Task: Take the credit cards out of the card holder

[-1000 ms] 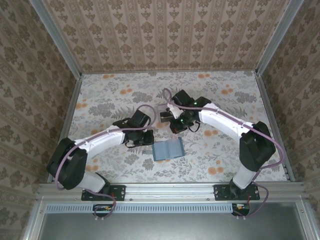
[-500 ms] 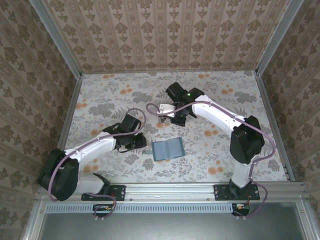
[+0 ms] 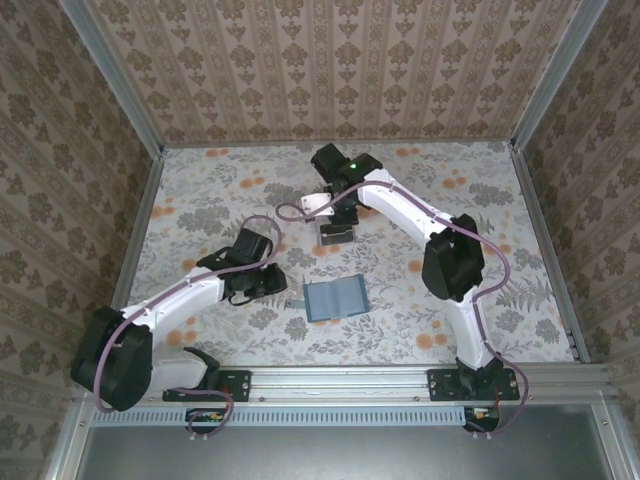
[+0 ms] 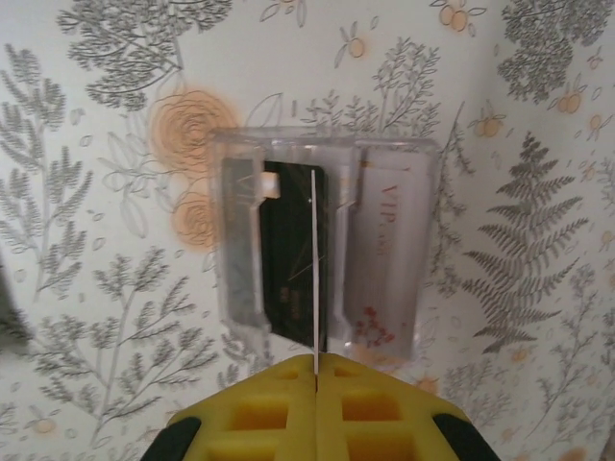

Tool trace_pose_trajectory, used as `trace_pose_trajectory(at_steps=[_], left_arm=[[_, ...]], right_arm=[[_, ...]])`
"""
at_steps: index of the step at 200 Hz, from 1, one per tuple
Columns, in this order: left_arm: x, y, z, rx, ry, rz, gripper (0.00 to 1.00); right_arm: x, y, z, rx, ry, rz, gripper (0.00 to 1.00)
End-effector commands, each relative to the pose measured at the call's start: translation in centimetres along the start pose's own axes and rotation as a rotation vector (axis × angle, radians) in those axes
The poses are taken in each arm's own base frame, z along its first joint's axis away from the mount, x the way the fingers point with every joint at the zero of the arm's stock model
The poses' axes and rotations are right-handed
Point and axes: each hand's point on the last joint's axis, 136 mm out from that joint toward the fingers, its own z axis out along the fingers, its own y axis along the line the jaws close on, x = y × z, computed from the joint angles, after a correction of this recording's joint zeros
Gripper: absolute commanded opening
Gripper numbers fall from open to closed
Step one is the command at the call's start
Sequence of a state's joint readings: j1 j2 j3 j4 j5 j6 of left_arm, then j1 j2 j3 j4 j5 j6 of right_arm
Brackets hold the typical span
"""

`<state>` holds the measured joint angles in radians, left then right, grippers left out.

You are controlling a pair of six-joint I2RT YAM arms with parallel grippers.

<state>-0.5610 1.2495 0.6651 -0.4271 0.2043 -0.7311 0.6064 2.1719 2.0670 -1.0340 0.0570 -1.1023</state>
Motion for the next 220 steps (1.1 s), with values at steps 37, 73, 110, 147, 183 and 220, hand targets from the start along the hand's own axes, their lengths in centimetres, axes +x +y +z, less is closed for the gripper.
trace_pose_trajectory(at_steps=[37,73,110,147,183,220], left_arm=[[0.4,1.2,0.5,-0.023,0.034,-0.038,0.21],[0.3,1.4,1.1,-0.031,0.059,-0.041,0.21],[0.2,1.4,1.3,-0.028,0.071,-0.041,0.21],[-0.2,1.1,1.3,-0.016,0.075,-0.032,0.21],[-0.3,0.5,1.3,0.009,0.084,-0.021,0.22],[-0.4,-0.9,1.4,0.065,0.091,0.002,0.21]], right_arm=[[1.4,-1.0,1.6,-0.060,0.071,-0.052,0.00],[1.4,-1.2,2.8,-0.067,0.070,-0.057,0.00],[1.3,-2.2,3.4,-0.031,0.076,-0.045,0.14],[1.0,-4.2,2.5,0.055,0.069,-0.014,0.23],[0.5,-5.4,0.9,0.117,0.046,0.028,0.23],[-0.2,-5.9,-1.3,0.165,-0.018,0.190,0.23]])
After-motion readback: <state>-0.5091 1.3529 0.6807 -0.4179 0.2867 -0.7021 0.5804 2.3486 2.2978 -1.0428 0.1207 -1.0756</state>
